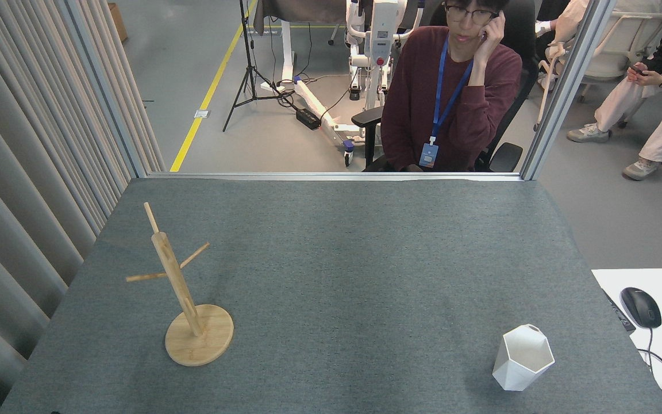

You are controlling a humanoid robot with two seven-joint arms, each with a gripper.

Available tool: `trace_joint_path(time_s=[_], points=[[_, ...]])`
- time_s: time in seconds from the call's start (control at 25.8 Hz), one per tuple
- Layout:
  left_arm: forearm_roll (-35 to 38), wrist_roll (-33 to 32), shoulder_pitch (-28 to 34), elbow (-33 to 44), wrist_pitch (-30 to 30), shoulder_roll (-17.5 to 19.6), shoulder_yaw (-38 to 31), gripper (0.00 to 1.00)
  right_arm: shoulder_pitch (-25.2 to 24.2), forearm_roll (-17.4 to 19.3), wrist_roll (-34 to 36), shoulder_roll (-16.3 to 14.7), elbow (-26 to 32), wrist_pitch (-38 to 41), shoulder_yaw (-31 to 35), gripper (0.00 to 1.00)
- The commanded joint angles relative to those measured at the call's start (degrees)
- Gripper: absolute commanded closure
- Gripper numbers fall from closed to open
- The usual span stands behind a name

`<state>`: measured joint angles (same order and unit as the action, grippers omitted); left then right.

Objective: Hang cup on storage rack

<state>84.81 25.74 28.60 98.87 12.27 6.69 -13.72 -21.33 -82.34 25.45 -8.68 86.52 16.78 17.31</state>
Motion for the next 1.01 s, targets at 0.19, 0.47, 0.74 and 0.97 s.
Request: trace_joint_path(time_s=[0.19, 0.47, 0.74, 0.97], points=[[-0.1, 0.0, 0.0, -0.1, -0.1, -0.1, -0.2, 0.0, 6.8, -0.8, -0.8, -4.4, -5.1, -0.1, -2.4, 0.02], [-0.1, 0.0, -0.2, -0.2, -0.1, -0.2, -1.1, 0.0, 10.1, -0.8, -0.8, -4.3, -9.3, 0.0, -2.7, 0.02], [-0.1, 0.0, -0.3, -0.3, 0.0, -0.3, -2.6, 0.0, 12.5, -0.9, -0.8, -4.5, -11.5, -0.2, -4.0, 0.02], [-0.1, 0.1, -0.5, -0.3, 0.1, -0.5, -3.2, 0.0, 15.0, -2.6, -0.8, -4.4, -13.2, -0.3, -5.1, 0.02]])
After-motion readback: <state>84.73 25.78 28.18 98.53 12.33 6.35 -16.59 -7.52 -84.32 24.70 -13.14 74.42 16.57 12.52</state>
